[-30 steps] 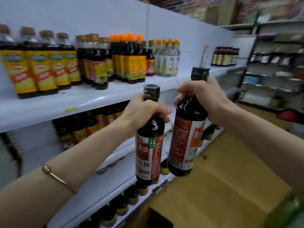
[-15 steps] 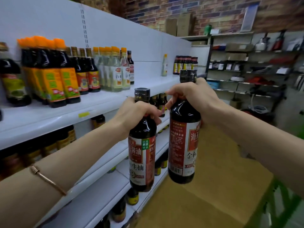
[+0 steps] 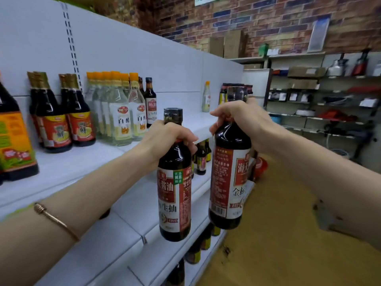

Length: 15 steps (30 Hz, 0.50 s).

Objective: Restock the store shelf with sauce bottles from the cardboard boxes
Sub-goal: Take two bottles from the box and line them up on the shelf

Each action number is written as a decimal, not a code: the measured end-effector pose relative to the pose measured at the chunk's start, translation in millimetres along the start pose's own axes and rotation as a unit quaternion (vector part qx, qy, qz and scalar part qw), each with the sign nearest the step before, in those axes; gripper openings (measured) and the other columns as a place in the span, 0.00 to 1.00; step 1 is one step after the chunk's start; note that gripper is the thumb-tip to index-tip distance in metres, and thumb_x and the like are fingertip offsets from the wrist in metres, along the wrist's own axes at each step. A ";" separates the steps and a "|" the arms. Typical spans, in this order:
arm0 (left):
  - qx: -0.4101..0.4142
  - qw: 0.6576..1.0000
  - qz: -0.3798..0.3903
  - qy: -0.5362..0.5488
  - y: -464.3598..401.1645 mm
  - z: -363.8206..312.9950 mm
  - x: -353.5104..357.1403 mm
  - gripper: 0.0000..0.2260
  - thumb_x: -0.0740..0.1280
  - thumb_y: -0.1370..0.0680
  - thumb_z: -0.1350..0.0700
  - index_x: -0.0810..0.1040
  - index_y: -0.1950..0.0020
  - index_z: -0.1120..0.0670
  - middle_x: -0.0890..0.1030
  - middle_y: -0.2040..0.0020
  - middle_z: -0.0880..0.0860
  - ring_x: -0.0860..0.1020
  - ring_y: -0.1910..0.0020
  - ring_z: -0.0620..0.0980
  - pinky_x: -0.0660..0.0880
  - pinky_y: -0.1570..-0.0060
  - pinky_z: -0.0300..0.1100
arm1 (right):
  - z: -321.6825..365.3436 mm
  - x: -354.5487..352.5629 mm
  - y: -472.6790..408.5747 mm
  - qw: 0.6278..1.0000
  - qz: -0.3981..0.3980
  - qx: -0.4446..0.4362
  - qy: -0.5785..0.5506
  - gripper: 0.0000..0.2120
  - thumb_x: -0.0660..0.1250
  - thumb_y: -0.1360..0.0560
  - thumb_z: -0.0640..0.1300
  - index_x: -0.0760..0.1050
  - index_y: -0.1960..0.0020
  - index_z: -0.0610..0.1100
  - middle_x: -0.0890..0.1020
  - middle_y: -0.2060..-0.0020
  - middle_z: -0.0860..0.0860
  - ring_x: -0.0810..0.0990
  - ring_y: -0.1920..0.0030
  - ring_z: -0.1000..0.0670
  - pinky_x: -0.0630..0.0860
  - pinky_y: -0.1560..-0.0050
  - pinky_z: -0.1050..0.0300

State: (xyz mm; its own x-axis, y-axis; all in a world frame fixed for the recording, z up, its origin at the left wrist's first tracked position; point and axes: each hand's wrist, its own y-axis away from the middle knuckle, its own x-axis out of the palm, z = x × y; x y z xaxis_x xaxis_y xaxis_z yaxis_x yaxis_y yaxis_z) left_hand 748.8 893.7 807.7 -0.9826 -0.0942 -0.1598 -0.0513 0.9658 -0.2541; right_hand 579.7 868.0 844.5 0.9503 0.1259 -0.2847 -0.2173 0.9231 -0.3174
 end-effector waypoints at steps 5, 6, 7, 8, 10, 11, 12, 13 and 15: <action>-0.004 0.999 -0.029 -0.021 -74.7 -1.3 19.6 0.06 0.68 0.30 0.64 0.75 0.66 0.64 0.82 0.69 0.58 0.79 0.73 0.49 0.75 0.72 0.33 | -14.2 -23.0 -90.7 0.998 0.045 -0.033 -0.021 0.11 0.69 0.29 0.43 0.76 0.68 0.40 0.85 0.66 0.44 0.82 0.65 0.46 0.79 0.51 0.51; -0.001 0.999 -0.042 -0.027 -91.2 -1.1 24.3 0.06 0.68 0.30 0.64 0.75 0.66 0.64 0.82 0.69 0.57 0.79 0.72 0.48 0.76 0.71 0.33 | -17.6 -27.8 -108.7 0.997 0.055 -0.041 -0.024 0.11 0.69 0.29 0.43 0.76 0.68 0.40 0.85 0.66 0.44 0.82 0.65 0.47 0.79 0.52 0.52; 0.003 0.998 -0.056 -0.031 -108.0 -0.9 28.3 0.07 0.68 0.30 0.64 0.74 0.68 0.63 0.82 0.69 0.57 0.80 0.71 0.49 0.77 0.68 0.35 | -21.3 -32.3 -126.3 0.996 0.065 -0.048 -0.024 0.10 0.69 0.29 0.43 0.76 0.67 0.40 0.86 0.66 0.44 0.82 0.65 0.47 0.79 0.52 0.53; 0.006 0.997 -0.072 -0.031 -125.5 -1.2 32.1 0.08 0.68 0.31 0.64 0.74 0.70 0.62 0.82 0.68 0.58 0.80 0.69 0.50 0.78 0.63 0.38 | -24.8 -36.7 -144.3 0.995 0.076 -0.055 -0.023 0.10 0.69 0.29 0.44 0.77 0.67 0.40 0.86 0.66 0.45 0.82 0.65 0.48 0.79 0.52 0.53; 0.005 0.994 -0.101 -0.032 -160.4 -4.2 39.6 0.08 0.68 0.31 0.64 0.75 0.70 0.62 0.82 0.68 0.58 0.80 0.68 0.51 0.78 0.58 0.41 | -29.5 -46.6 -180.4 0.992 0.104 -0.063 -0.029 0.10 0.69 0.29 0.44 0.77 0.67 0.40 0.85 0.66 0.45 0.81 0.66 0.47 0.79 0.52 0.52; 0.001 0.993 -0.111 -0.034 -176.6 -7.0 43.9 0.06 0.68 0.31 0.63 0.76 0.68 0.63 0.83 0.67 0.58 0.80 0.68 0.51 0.77 0.59 0.41 | -31.6 -51.8 -197.8 0.990 0.117 -0.063 -0.036 0.10 0.69 0.29 0.43 0.76 0.67 0.39 0.85 0.66 0.44 0.81 0.67 0.47 0.79 0.53 0.52; -0.002 0.992 -0.119 -0.038 -191.7 -9.6 48.0 0.05 0.68 0.30 0.63 0.77 0.66 0.63 0.83 0.67 0.58 0.80 0.69 0.50 0.77 0.62 0.40 | -34.1 -56.3 -214.6 0.989 0.129 -0.064 -0.042 0.11 0.69 0.29 0.43 0.76 0.68 0.40 0.85 0.67 0.44 0.80 0.68 0.48 0.79 0.54 0.53; -0.004 0.991 -0.128 -0.040 -206.6 -12.2 51.5 0.05 0.68 0.30 0.63 0.78 0.64 0.64 0.83 0.67 0.57 0.79 0.69 0.50 0.76 0.64 0.39 | -36.8 -60.6 -231.3 0.987 0.139 -0.068 -0.043 0.11 0.69 0.29 0.43 0.77 0.68 0.40 0.85 0.67 0.44 0.80 0.69 0.48 0.79 0.55 0.53; -0.005 0.988 -0.149 -0.045 -234.6 -17.6 55.0 0.04 0.68 0.30 0.62 0.78 0.63 0.63 0.83 0.65 0.57 0.80 0.69 0.49 0.76 0.67 0.37 | -40.1 -66.9 -264.6 0.984 0.155 -0.080 -0.043 0.11 0.69 0.29 0.44 0.77 0.67 0.39 0.85 0.66 0.44 0.80 0.69 0.49 0.79 0.55 0.54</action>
State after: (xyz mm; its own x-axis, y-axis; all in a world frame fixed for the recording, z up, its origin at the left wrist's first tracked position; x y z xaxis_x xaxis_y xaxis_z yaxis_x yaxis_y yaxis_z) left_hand 703.7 666.1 875.4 -0.9042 -0.3945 -0.1640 -0.3372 0.8947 -0.2931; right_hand 564.7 600.7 911.3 0.8468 0.4291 -0.3144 -0.5254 0.7669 -0.3685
